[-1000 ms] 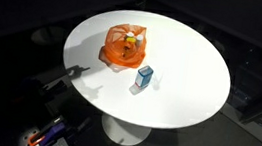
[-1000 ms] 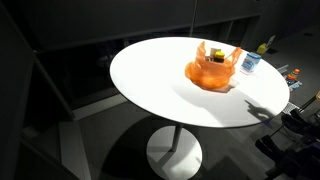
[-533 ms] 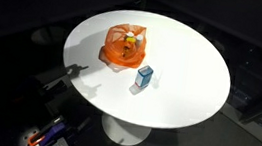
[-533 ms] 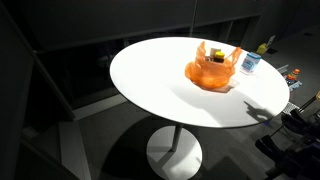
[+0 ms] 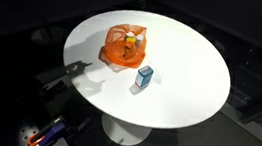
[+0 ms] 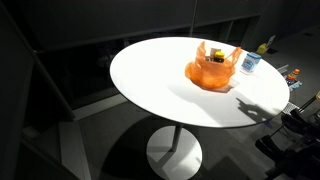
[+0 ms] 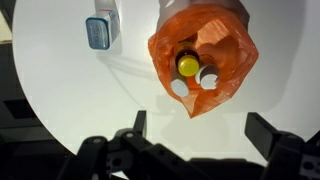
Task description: Remove the syrup bottle from the plastic bag
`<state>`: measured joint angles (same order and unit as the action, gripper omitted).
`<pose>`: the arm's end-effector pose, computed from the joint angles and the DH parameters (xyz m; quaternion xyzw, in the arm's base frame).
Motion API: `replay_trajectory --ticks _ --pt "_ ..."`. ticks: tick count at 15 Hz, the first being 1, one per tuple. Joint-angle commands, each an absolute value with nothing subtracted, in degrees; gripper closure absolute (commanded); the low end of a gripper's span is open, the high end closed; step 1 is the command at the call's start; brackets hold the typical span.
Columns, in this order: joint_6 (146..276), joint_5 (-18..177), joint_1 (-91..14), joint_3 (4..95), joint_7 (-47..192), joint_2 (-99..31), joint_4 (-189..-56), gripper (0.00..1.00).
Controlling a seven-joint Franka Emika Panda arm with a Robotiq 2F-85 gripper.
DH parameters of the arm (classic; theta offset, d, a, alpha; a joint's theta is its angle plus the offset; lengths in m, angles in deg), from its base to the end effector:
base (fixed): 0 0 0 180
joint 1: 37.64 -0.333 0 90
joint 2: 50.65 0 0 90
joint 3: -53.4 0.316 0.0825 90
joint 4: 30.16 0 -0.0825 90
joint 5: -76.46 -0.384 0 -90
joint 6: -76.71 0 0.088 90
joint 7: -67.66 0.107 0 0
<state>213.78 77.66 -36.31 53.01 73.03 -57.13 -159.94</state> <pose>0.5233 -0.0159 0.4314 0.9913 -0.0547 0.1201 0.0038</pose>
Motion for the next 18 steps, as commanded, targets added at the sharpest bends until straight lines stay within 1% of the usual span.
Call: replay_trajectory --ticks 1,10,15,18 --pt "210.51 74.90 -36.57 52.63 71.01 -49.71 -152.99 0.00" --pt "203.33 74.25 -37.03 53.15 72.01 -33.40 -141.44 0.00" --pt "198.95 74.54 -38.27 53.19 73.32 -28.29 -137.52 0.00" --pt "199.48 75.69 -39.00 53.04 72.94 -26.60 -136.95 0.00"
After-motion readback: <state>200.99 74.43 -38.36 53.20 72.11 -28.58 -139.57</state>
